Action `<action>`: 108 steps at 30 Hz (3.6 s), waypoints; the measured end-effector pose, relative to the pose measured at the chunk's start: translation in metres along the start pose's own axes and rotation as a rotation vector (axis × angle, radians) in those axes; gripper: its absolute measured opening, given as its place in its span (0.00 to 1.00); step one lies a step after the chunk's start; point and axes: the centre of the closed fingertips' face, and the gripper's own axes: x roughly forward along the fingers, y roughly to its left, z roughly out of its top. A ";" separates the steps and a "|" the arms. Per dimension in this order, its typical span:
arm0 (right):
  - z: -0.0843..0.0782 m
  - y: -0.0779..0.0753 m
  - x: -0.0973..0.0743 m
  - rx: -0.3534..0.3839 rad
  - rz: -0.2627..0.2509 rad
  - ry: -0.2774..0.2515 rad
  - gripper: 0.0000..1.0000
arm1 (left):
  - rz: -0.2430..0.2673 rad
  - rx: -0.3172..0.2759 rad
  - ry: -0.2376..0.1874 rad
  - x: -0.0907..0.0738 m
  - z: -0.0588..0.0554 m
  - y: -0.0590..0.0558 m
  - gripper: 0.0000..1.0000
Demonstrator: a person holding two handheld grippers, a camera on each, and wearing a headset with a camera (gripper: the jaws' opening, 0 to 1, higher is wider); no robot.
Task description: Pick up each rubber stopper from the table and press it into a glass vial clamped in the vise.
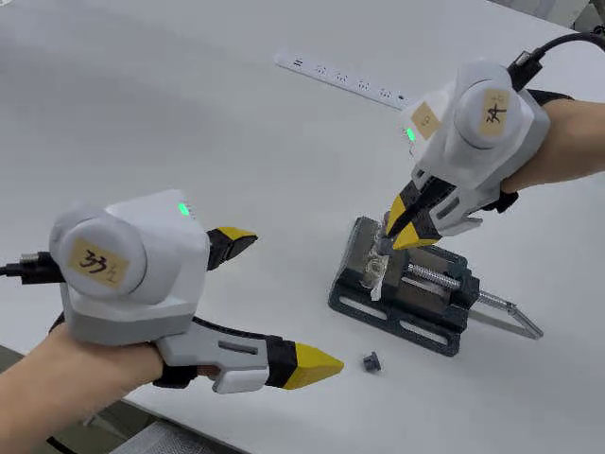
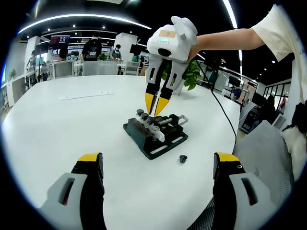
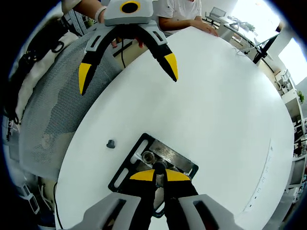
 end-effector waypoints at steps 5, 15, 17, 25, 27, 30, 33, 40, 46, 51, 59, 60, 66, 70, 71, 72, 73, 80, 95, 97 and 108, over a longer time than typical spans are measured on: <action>0.002 0.003 0.002 0.012 0.006 -0.010 0.00 | 0.003 0.000 0.003 -0.001 -0.001 0.000 0.95; 0.003 0.002 0.006 0.006 0.005 -0.011 0.00 | -0.001 -0.005 0.016 -0.003 -0.005 -0.001 0.95; 0.003 -0.001 0.006 0.011 0.003 -0.016 0.00 | -0.002 -0.006 0.016 -0.003 -0.005 -0.002 0.95; 0.002 0.000 0.007 -0.008 0.008 -0.002 0.00 | -0.005 -0.012 0.020 -0.001 -0.007 -0.003 0.95; 0.001 -0.001 0.008 -0.011 0.011 -0.001 0.00 | -0.006 -0.013 0.020 -0.001 -0.007 -0.004 0.95; 0.001 -0.001 0.008 -0.002 0.016 0.002 0.00 | -0.008 -0.017 0.022 0.000 -0.008 -0.004 0.95; 0.002 -0.001 0.008 -0.007 0.017 0.007 0.00 | -0.010 -0.019 0.022 0.000 -0.008 -0.004 0.95; 0.001 -0.003 0.009 0.021 0.015 0.004 0.00 | -0.008 -0.027 0.022 0.001 -0.009 -0.001 0.95; 0.001 -0.001 0.010 0.015 0.019 0.014 0.00 | -0.004 -0.030 0.022 0.001 -0.010 0.001 0.95; -0.001 -0.001 0.009 0.022 0.022 0.025 0.00 | 0.004 -0.035 0.016 0.001 -0.009 0.007 0.95; 0.001 -0.001 0.009 0.067 0.053 0.020 0.00 | 0.008 -0.042 0.006 0.003 -0.008 0.010 0.95; 0.002 -0.002 0.010 0.070 0.056 0.027 0.00 | 0.008 -0.044 0.006 0.003 -0.009 0.010 0.95; 0.002 0.000 0.009 0.086 0.064 0.023 0.00 | 0.010 -0.052 0.005 0.004 -0.011 0.011 0.94; 0.003 -0.002 0.011 0.101 0.066 0.037 0.00 | 0.009 -0.054 0.007 0.005 -0.010 0.010 0.94; 0.003 -0.002 0.010 0.113 0.070 0.038 0.00 | 0.009 -0.055 0.006 0.005 -0.009 0.009 0.94; 0.002 -0.003 0.011 0.114 0.077 0.031 0.00 | 0.010 -0.055 0.005 0.005 -0.008 0.007 0.94; 0.001 -0.002 0.011 0.140 0.087 0.024 0.00 | 0.013 -0.056 0.001 0.005 -0.006 0.007 0.94; 0.003 -0.001 0.012 0.148 0.107 0.037 0.00 | 0.019 -0.063 0.002 0.005 -0.006 0.007 0.94; 0.004 0.004 0.012 0.114 0.117 0.110 0.00 | 0.030 -0.067 -0.015 0.007 0.003 0.014 0.94; 0.003 0.001 0.012 0.105 0.112 0.120 0.00 | 0.031 -0.062 -0.019 0.006 0.005 0.015 0.94; -0.001 -0.003 0.013 0.170 0.079 0.123 0.00 | 0.025 -0.023 -0.036 -0.001 0.022 0.014 0.94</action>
